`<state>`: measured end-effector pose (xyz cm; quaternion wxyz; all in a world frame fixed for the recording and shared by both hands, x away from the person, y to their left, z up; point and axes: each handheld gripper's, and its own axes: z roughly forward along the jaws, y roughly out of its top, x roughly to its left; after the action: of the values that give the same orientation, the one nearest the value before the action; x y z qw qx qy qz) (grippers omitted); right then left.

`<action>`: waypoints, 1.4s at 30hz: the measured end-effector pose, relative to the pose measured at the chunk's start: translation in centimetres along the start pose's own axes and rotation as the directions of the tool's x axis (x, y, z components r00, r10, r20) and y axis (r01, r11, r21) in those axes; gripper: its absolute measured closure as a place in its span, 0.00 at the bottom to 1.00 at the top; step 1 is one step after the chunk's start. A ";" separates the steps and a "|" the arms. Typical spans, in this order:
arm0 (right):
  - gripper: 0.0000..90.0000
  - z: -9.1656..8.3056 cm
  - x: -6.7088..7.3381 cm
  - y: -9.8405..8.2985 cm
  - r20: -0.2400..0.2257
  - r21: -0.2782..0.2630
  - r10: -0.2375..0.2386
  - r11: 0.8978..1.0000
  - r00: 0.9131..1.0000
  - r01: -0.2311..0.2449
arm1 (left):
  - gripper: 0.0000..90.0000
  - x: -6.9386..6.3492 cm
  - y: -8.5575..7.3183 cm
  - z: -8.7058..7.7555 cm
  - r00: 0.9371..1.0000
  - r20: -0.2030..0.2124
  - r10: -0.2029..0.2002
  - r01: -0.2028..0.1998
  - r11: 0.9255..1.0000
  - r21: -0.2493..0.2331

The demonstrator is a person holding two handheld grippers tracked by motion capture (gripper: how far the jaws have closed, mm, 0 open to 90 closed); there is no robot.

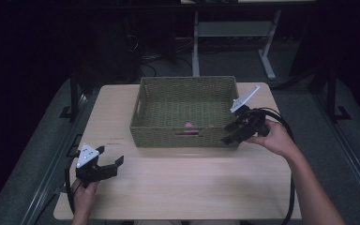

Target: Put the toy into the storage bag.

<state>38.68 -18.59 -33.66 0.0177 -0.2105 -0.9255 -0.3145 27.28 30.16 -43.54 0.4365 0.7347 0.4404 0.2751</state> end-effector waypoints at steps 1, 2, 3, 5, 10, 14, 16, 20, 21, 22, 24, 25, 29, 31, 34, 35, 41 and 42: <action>0.41 0.1 0.1 -0.1 -0.003 -0.001 0.003 1.000 1.000 -0.003 | 0.15 0.0 0.0 0.0 1.000 -0.001 -0.001 0.001 1.000 0.000; 0.41 0.1 0.1 -0.3 -0.002 -0.001 0.005 1.000 1.000 -0.005 | 0.15 0.0 0.0 0.0 1.000 0.000 -0.001 0.001 1.000 0.000; 0.41 0.2 0.2 -0.4 -0.001 -0.003 0.003 1.000 1.000 -0.003 | 0.15 0.0 0.0 0.0 1.000 0.000 -0.001 0.001 1.000 0.000; 0.41 0.2 0.4 -0.7 -0.002 -0.007 0.005 1.000 1.000 -0.005 | 0.15 0.0 0.0 0.0 1.000 0.000 0.001 -0.001 1.000 0.001; 0.40 0.5 0.9 -1.5 -0.001 -0.007 0.004 1.000 1.000 -0.004 | 0.15 0.0 0.0 0.0 1.000 0.001 0.005 -0.005 1.000 0.003; 0.40 0.8 1.3 -2.1 -0.003 -0.009 0.004 1.000 1.000 -0.004 | 0.15 0.0 0.0 0.0 1.000 0.000 0.003 -0.003 1.000 0.003; 0.40 1.0 1.4 -2.4 -0.006 -0.012 0.004 1.000 1.000 -0.005 | 0.15 0.0 0.0 0.0 1.000 -0.001 0.003 -0.003 1.000 0.002; 0.40 1.3 1.6 -3.1 -0.009 -0.011 0.015 1.000 1.000 -0.015 | 0.15 0.0 0.0 0.1 1.000 0.000 0.003 -0.003 1.000 0.003; 0.40 1.4 1.6 -3.3 -0.011 -0.013 0.020 1.000 1.000 -0.020 | 0.15 0.0 0.0 0.1 1.000 0.000 0.003 -0.003 1.000 0.004; 0.40 1.6 1.7 -3.6 -0.012 -0.015 0.021 1.000 1.000 -0.021 | 0.15 0.0 0.0 0.0 1.000 0.000 0.004 -0.004 1.000 0.003; 0.39 1.7 1.7 -4.0 -0.012 -0.011 0.026 1.000 1.000 -0.026 | 0.15 0.0 0.0 0.0 1.000 -0.001 0.004 -0.004 1.000 0.003; 0.39 1.8 1.7 -4.2 -0.009 -0.012 0.027 1.000 1.000 -0.027 | 0.15 0.0 0.0 0.0 1.000 -0.001 0.003 -0.003 1.000 0.003; 0.39 1.9 2.0 -5.0 -0.002 -0.019 0.036 0.999 0.999 -0.036 | 0.15 0.0 0.0 0.1 1.000 -0.001 0.003 -0.003 1.000 0.003; 0.39 2.0 2.1 -5.3 -0.004 -0.022 0.041 0.999 0.999 -0.041 | 0.15 0.0 0.0 0.1 1.000 0.000 0.003 -0.003 1.000 0.003; 0.39 2.1 2.2 -5.8 -0.004 -0.021 0.051 0.998 0.999 -0.051 | 0.15 -0.1 0.0 0.1 1.000 0.000 0.005 -0.005 1.000 0.005; 0.39 2.1 2.2 -6.0 -0.003 -0.022 0.051 0.998 0.999 -0.051 | 0.15 -0.1 0.0 0.1 1.000 -0.001 0.004 -0.004 1.000 0.004; 0.39 2.4 2.3 -7.0 0.002 -0.028 0.069 0.997 0.998 -0.069 | 0.15 -0.1 0.0 0.1 1.000 -0.001 0.005 -0.005 1.000 0.005; 0.39 2.4 2.3 -7.2 0.004 -0.026 0.070 0.997 0.998 -0.070 | 0.15 -0.1 0.0 0.1 1.000 -0.001 0.004 -0.004 1.000 0.004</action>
<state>33.89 -21.45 -39.35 0.0237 -0.2437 -0.9134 -0.3253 27.31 30.04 -43.58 0.4340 0.7365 0.4396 0.2755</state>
